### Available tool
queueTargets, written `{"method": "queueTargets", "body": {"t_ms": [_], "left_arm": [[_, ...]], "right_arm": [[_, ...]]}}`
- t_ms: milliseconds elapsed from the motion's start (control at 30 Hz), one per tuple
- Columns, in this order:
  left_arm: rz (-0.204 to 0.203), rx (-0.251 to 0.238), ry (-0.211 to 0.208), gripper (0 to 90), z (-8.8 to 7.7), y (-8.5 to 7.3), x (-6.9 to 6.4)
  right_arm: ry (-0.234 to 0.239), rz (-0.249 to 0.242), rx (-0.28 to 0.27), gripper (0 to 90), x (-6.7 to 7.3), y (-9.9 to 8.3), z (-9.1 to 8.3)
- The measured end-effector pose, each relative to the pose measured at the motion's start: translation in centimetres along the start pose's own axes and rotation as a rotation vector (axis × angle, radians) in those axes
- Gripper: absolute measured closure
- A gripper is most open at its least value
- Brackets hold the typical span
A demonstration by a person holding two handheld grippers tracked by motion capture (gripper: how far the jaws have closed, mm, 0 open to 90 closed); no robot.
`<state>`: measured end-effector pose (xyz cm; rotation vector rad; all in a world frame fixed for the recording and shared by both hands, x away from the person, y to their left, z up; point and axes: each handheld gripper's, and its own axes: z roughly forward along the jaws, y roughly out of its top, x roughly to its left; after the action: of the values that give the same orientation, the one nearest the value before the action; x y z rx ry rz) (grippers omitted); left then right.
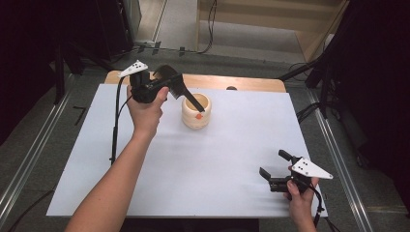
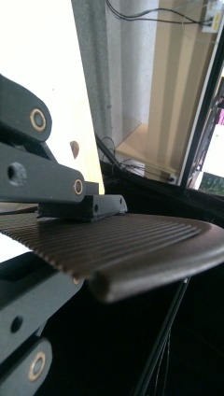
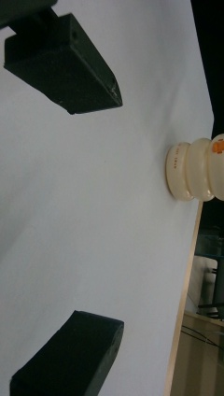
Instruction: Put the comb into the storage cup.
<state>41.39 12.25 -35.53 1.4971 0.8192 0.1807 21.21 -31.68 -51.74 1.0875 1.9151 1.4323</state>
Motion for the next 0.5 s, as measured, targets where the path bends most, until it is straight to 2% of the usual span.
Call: {"method": "queueTargets", "body": {"t_ms": [200, 500], "left_arm": [[-0.02, -0.012, 0.016, 84.4, 0.0, 0.1, 0.8], [-0.017, -0.013, 0.039, 84.5, 0.9, 0.2, 1.3]], "right_arm": [[-0.001, 0.0, -0.001, 0.0, 0.0, 0.0, 0.0], [0.003, 0.006, -0.003, 0.0, 0.0, 0.0, -0.1]]}}
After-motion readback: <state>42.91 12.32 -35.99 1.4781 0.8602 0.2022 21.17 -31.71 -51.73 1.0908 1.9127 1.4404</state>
